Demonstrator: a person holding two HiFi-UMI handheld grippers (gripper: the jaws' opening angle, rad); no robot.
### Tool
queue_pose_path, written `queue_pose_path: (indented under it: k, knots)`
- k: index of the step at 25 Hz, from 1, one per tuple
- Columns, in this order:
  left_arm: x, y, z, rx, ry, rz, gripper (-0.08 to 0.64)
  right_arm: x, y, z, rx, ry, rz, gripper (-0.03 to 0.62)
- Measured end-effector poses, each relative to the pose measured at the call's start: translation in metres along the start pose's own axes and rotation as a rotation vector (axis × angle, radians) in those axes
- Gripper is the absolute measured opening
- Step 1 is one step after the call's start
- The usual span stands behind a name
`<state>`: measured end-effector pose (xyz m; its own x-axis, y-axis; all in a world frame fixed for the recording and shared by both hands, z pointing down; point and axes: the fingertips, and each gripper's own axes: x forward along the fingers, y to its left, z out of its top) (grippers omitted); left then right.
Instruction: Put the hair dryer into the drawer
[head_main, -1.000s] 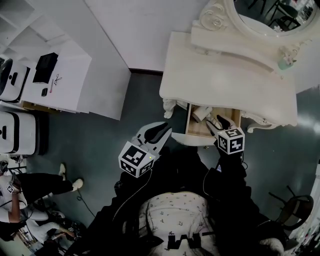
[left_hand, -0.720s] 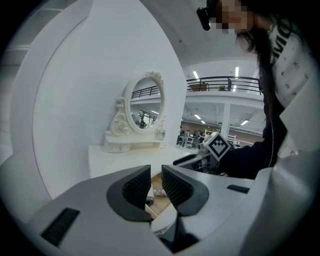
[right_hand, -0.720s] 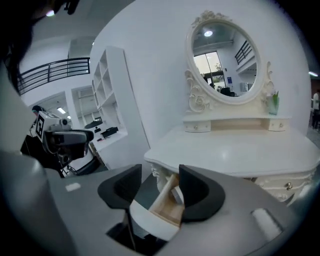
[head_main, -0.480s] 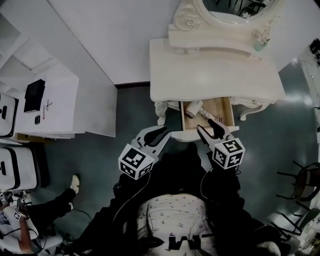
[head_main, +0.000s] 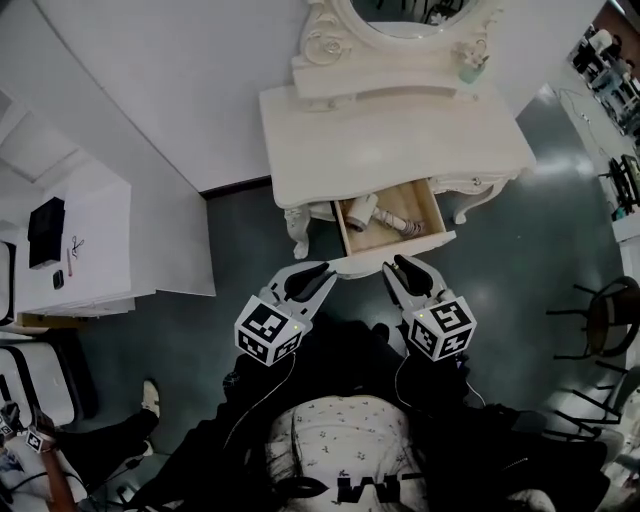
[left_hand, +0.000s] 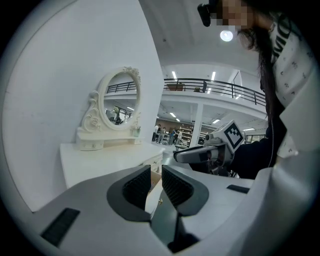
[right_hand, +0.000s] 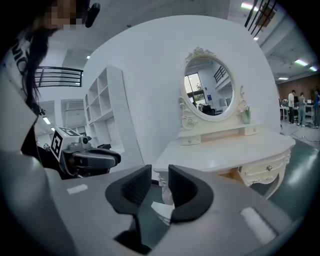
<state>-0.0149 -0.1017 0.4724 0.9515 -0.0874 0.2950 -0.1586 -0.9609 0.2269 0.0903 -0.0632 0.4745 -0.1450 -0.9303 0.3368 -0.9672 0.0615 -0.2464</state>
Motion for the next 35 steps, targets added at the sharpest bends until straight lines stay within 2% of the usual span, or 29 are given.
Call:
queue_pose_path:
  k: [2, 5, 12, 29, 35]
  knots:
    - [0.003, -0.008, 0.0, 0.006, 0.002, -0.016, 0.054, -0.006, 0.001, 0.001, -0.008, 0.0, -0.008, 0.11]
    - [0.004, -0.016, 0.003, 0.01, -0.005, -0.02, 0.054, -0.012, 0.001, 0.004, -0.03, -0.001, -0.013, 0.066]
    - [0.0, -0.043, 0.0, 0.004, -0.023, 0.035, 0.054, -0.04, 0.009, 0.005, -0.09, -0.026, 0.026, 0.032]
    - [-0.014, -0.197, -0.04, 0.03, -0.003, 0.095, 0.054, -0.168, 0.035, -0.056, -0.094, -0.023, 0.141, 0.032]
    - [-0.034, -0.234, -0.059, 0.038, 0.019, 0.113, 0.054, -0.199, 0.06, -0.072, -0.095, -0.037, 0.179, 0.032]
